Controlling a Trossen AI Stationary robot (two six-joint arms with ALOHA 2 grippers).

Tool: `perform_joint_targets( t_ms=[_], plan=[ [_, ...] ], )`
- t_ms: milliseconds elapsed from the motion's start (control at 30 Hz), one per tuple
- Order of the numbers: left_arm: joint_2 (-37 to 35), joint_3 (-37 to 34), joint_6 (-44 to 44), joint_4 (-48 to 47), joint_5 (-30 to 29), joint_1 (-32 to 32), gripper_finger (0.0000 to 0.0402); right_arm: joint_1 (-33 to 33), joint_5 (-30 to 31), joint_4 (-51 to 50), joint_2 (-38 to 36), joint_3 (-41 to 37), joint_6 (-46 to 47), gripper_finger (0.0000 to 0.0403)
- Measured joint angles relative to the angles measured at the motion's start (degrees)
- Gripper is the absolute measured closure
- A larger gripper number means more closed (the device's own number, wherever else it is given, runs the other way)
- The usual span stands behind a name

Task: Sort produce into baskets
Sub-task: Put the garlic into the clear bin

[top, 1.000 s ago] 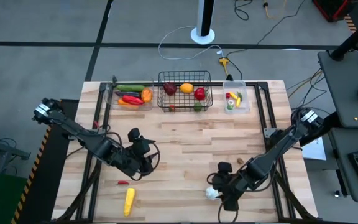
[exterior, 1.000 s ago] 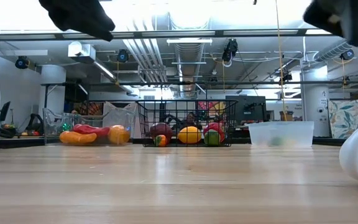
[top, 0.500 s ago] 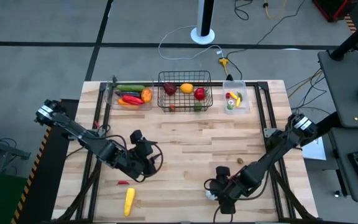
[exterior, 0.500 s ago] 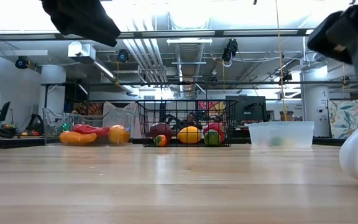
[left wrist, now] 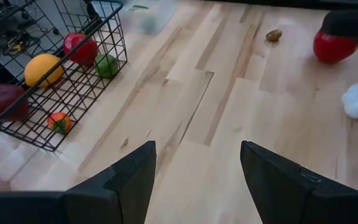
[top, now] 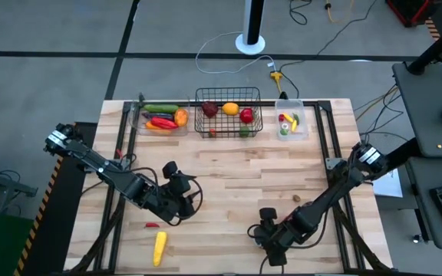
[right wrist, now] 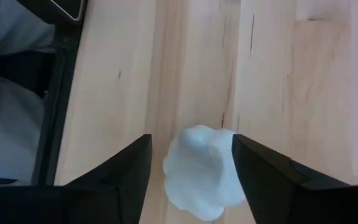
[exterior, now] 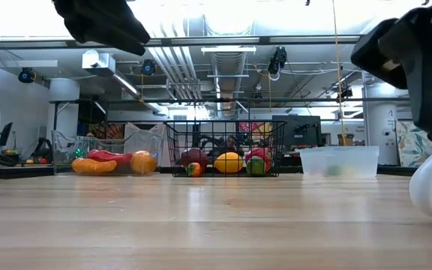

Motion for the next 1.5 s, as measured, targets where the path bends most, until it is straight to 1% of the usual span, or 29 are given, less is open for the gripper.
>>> perform_joint_targets(
  t_ms=[100,200,500,633,700,767,833,933,1033,1100,1200,1333,1500],
  plan=[
    [0.0,0.0,0.3,0.8,0.0,0.0,0.0185,-0.2,-0.1,0.9,0.1,-0.6,-0.5,0.0206],
    [0.0,0.0,0.3,0.8,0.0,0.0,0.0185,-0.4,-0.1,1.3,0.1,-0.8,-0.8,0.0234],
    [0.0,-0.2,0.3,1.0,0.0,0.0,0.0185,-0.4,-0.3,1.7,0.1,-1.0,-3.0,0.0343],
    [0.2,-0.2,0.8,1.3,0.0,0.0,0.0185,-0.5,-0.3,2.5,0.1,-1.0,-5.0,0.0379],
    [0.9,-0.3,2.2,1.9,0.2,-0.2,0.0185,-0.6,-0.1,2.6,0.0,-1.0,-6.3,0.0385],
    [2.1,-0.4,4.9,4.7,1.2,-0.2,0.0185,-1.0,1.1,3.2,-0.4,-1.0,-7.9,0.0385],
    [3.3,-1.2,9.5,10.4,4.6,-0.3,0.0185,-1.7,3.0,5.0,-0.8,-1.0,-10.3,0.0384],
    [5.6,-3.1,16.8,21.5,11.8,-0.3,0.0185,-3.1,5.1,8.6,-1.5,-0.9,-15.0,0.0384],
    [7.9,-4.2,22.0,29.4,16.1,-0.3,0.0185,-4.5,8.0,11.5,-1.9,-0.9,-19.5,0.0384],
    [9.1,-4.4,23.9,32.8,16.8,-0.3,0.0185,-5.4,10.8,14.0,-1.9,-0.9,-23.1,0.0384],
    [10.5,-4.4,24.2,34.9,16.8,0.1,0.0185,-6.8,14.7,17.6,-2.0,-0.9,-28.2,0.0384],
    [11.3,-4.4,23.9,36.3,16.8,0.6,0.0185,-9.0,16.3,22.1,-2.0,-0.9,-34.2,0.0384],
    [12.5,-4.4,23.9,37.5,16.8,0.8,0.0185,-11.4,16.3,27.7,-2.0,-0.9,-40.7,0.0385]
  ],
)
